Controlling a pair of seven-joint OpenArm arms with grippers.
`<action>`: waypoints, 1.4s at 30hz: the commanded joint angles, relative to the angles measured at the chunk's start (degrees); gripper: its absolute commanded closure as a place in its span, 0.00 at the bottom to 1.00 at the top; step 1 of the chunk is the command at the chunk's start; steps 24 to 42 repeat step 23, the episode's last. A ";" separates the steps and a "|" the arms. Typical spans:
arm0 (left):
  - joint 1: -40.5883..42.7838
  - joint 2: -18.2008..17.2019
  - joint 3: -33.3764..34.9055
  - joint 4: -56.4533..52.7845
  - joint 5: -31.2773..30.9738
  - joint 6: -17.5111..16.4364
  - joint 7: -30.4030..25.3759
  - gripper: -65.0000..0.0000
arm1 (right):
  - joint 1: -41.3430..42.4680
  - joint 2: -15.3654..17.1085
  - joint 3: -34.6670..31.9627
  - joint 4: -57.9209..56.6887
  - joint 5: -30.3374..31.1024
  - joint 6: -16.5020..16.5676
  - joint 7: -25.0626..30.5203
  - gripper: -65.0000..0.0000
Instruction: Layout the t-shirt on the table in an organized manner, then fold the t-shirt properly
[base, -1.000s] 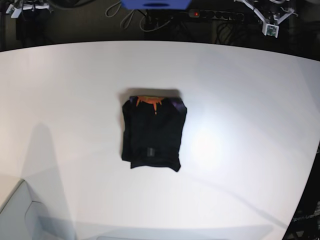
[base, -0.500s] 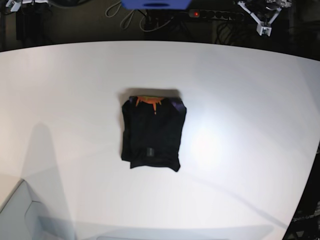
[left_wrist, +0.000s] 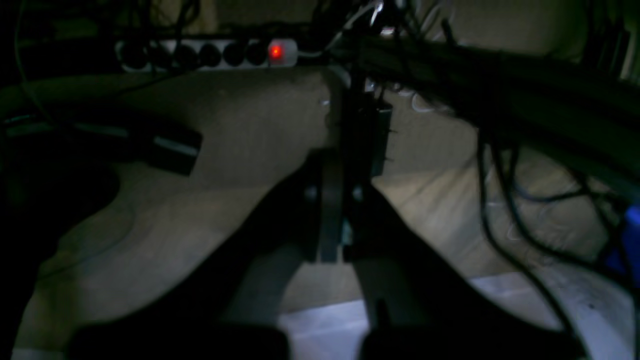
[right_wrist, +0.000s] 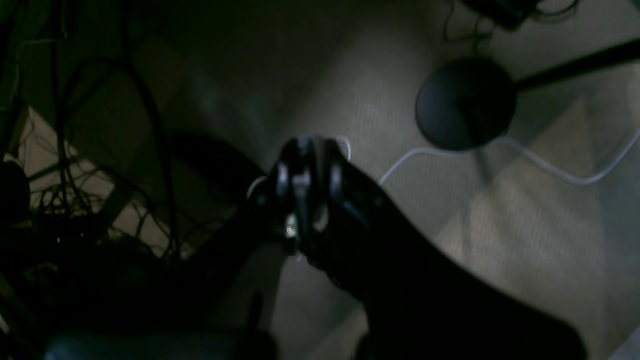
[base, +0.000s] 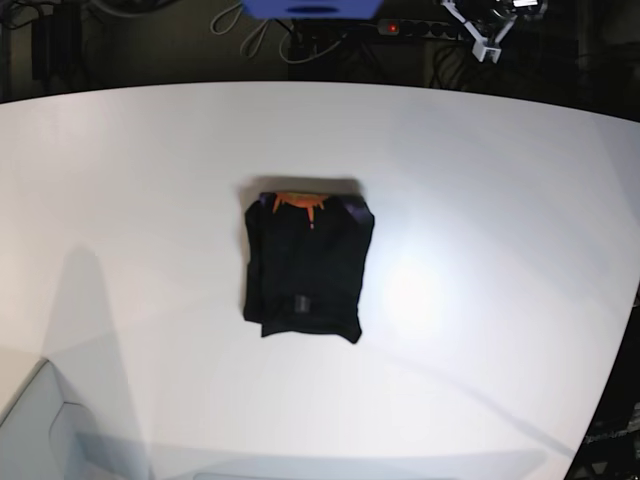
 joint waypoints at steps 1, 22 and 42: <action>-0.64 -0.51 -0.10 -1.46 0.51 -0.58 -1.31 1.00 | 0.14 0.34 0.50 -1.00 -1.35 0.34 2.06 1.00; -10.75 -0.43 -0.36 -27.13 3.67 22.58 -13.09 1.00 | 2.78 3.50 -8.20 -42.32 -12.43 -11.84 41.88 1.00; -10.75 -0.43 -0.36 -27.13 3.67 22.58 -13.09 1.00 | 2.78 3.76 -8.20 -42.32 -12.43 -11.84 41.88 1.00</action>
